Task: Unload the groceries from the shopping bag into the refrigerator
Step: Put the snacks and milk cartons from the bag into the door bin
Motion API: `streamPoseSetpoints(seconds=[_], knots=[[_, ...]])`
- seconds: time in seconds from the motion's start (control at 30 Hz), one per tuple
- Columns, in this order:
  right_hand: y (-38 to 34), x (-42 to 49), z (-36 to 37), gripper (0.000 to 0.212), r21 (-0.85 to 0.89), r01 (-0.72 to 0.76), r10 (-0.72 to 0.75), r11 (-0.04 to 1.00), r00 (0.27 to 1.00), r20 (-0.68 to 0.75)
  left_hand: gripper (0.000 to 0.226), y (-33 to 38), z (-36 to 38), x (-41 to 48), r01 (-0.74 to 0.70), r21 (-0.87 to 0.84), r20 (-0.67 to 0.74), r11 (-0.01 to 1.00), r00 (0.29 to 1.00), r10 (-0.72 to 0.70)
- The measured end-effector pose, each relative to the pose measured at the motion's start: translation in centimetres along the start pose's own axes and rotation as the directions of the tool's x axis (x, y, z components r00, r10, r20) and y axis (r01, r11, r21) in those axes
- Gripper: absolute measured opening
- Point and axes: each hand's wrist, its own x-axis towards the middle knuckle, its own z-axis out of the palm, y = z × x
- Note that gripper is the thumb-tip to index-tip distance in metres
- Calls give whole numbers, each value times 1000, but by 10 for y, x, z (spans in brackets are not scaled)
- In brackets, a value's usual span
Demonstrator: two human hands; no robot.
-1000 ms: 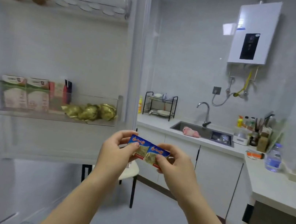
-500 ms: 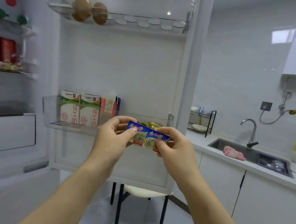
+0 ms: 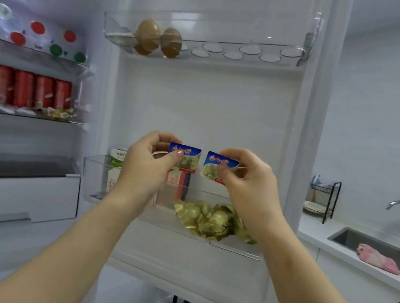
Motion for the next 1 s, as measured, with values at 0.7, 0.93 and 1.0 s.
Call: streamPoseSetpoints(seconds=[0.7,0.93,1.0], knots=[[11,50,88,21,-249,-121,184,961,951,248,12,-56,-79,94,66,546,280,835,925,-256],[14,52,85,18,-277,-230,293,933,933,210,12,-56,-71,111,-14,710,467,704,757,-456],[14,52,85,18,-300,-237,310,924,923,227,8,-58,-68,114,-18,748,483,663,700,-526]])
